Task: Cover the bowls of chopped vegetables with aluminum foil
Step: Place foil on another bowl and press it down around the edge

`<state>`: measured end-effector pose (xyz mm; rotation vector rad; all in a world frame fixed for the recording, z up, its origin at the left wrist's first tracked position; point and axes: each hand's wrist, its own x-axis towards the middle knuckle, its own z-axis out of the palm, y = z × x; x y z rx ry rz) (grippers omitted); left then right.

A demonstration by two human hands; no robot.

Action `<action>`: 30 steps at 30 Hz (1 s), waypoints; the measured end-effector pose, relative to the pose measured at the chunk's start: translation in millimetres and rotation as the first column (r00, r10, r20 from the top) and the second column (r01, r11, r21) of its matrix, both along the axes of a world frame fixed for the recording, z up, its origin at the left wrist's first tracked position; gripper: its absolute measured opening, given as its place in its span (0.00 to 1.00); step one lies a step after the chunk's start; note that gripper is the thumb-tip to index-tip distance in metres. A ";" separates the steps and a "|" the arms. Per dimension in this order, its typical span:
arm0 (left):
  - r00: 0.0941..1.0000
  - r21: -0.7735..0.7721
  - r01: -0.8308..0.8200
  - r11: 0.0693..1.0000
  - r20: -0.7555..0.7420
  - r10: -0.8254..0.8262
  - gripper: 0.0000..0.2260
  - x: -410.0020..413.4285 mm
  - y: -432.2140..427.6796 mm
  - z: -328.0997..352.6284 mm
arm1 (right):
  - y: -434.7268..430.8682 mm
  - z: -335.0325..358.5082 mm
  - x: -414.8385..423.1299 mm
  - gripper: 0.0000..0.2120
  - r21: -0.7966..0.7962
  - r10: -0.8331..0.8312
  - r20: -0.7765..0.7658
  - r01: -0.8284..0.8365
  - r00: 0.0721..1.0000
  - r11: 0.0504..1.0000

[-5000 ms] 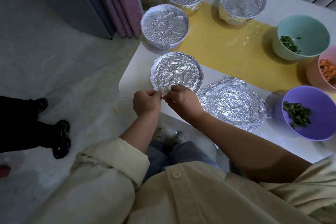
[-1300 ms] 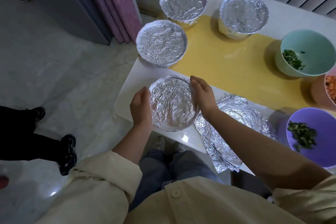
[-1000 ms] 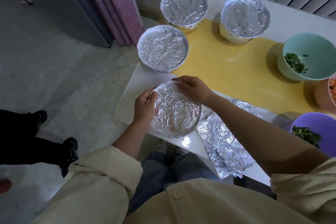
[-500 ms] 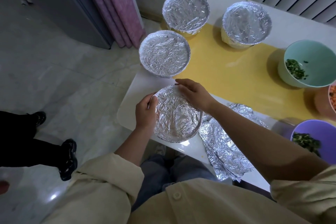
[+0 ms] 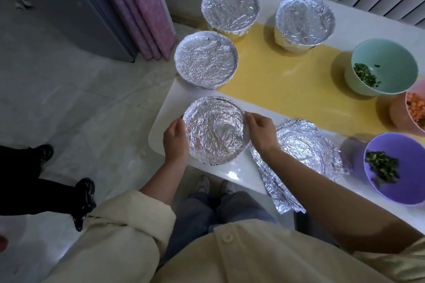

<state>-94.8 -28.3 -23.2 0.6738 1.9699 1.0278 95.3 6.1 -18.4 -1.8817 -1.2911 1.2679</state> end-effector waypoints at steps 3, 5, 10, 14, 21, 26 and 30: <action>0.999 0.004 0.003 1.000 -0.037 -0.003 0.17 8.2 1.3 5.7 | -7.9 -1.2 -6.0 0.22 0.039 -0.015 0.037 0.014 0.999 0.999; 1.000 -0.019 0.002 1.000 -0.026 -0.003 0.16 9.1 1.5 5.3 | -7.5 -1.0 -8.2 0.21 0.045 -0.040 0.061 0.037 0.997 0.998; 0.991 -0.086 0.132 0.988 0.024 -0.131 0.13 -2.0 0.6 5.0 | -6.5 5.1 -3.7 0.15 -0.085 -0.002 0.008 0.002 1.000 0.996; 0.960 -0.120 0.280 0.953 0.027 -0.279 0.15 -10.4 2.3 5.1 | -18.6 9.5 -3.6 0.32 -0.309 -0.075 -0.047 0.057 0.996 0.949; 0.962 -0.165 0.272 0.948 0.075 -0.263 0.12 -13.0 4.5 3.1 | -29.1 7.7 -13.7 0.14 -0.405 -0.306 -0.238 0.192 0.922 0.894; 0.969 -0.259 0.246 0.934 0.087 -0.231 0.15 -18.5 3.2 -1.9 | -45.3 8.5 2.5 0.20 -0.443 -0.406 -0.234 0.275 0.883 0.853; 0.955 -0.237 0.296 0.925 0.046 -0.293 0.11 -17.6 2.8 4.1 | -48.5 10.1 -11.9 0.20 -0.508 -0.370 -0.250 0.205 0.895 0.837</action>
